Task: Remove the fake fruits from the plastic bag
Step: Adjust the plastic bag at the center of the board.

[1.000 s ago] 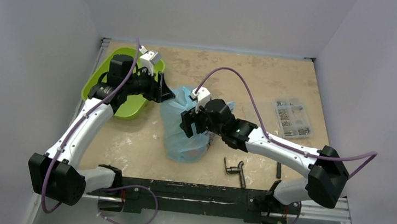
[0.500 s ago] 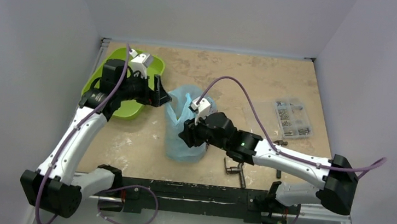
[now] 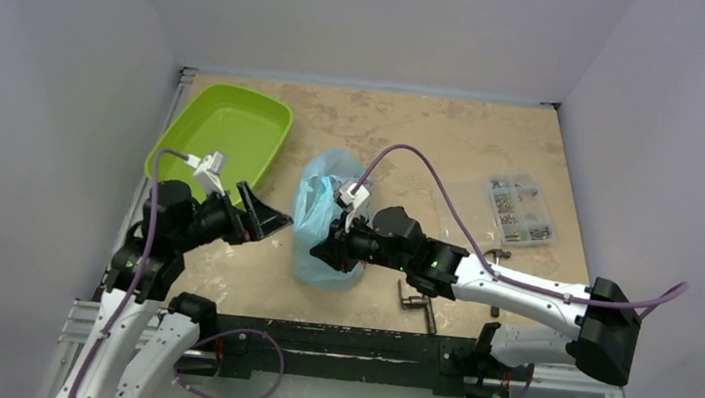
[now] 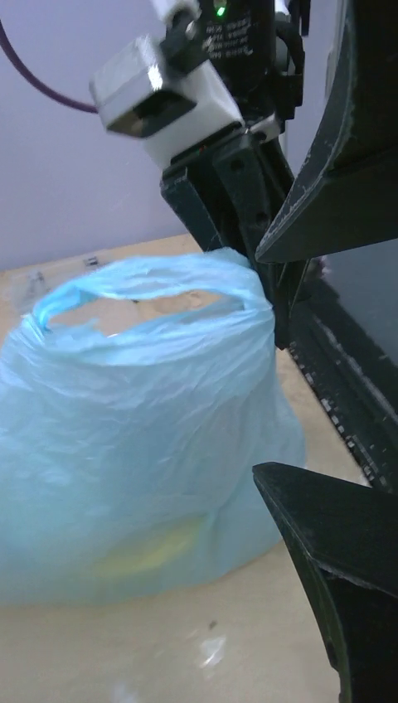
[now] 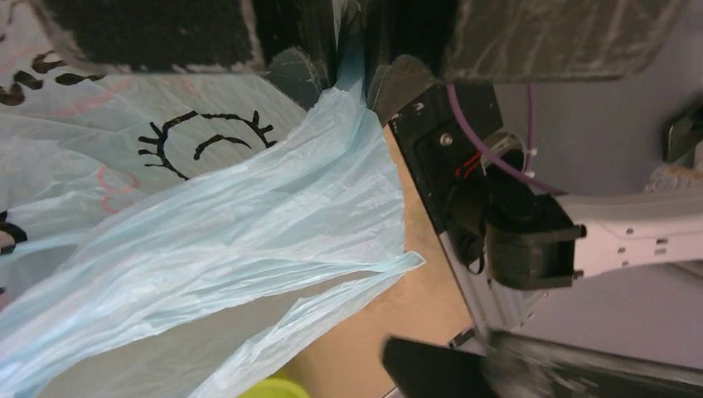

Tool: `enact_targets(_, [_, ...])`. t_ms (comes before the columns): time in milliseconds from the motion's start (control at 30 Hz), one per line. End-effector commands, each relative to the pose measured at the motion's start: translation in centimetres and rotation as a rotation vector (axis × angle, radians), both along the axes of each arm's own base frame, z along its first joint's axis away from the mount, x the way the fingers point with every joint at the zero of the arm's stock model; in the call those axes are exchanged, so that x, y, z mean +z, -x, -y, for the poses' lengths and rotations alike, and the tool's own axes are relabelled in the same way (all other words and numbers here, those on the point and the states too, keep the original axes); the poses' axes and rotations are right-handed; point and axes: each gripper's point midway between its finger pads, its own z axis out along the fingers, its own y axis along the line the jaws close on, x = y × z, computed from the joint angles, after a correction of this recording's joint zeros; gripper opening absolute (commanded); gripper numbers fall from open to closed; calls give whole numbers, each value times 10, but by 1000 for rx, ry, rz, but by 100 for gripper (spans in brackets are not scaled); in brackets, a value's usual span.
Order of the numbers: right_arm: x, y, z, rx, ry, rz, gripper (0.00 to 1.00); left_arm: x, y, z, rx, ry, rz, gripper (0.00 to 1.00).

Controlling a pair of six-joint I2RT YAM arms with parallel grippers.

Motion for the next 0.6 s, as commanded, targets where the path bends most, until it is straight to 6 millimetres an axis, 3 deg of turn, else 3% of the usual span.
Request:
enact_targets(0, [-2, 26, -14, 111, -73, -47, 16, -34, 9, 37, -70, 323, -241, 91])
enact_targets(167, [-11, 22, -14, 98, -44, -46, 22, -46, 10, 52, -79, 288, -232, 89])
enact_targets(267, [-8, 22, -13, 95, -47, -41, 26, -57, 7, 61, -94, 234, -272, 81])
enact_targets(300, [-6, 22, -12, 92, -50, -36, 28, -62, 6, 62, -97, 220, -282, 74])
enact_targets(400, [-3, 15, -2, 42, -21, -11, 33, -67, 4, 59, -94, 183, -257, 40])
enact_targets(467, [3, 3, 11, -35, 9, 20, 40, -72, 3, 52, -68, 146, -231, 28])
enact_targets(567, [24, -14, 31, -155, 16, 75, 57, -78, 5, 46, -75, 86, -192, 11])
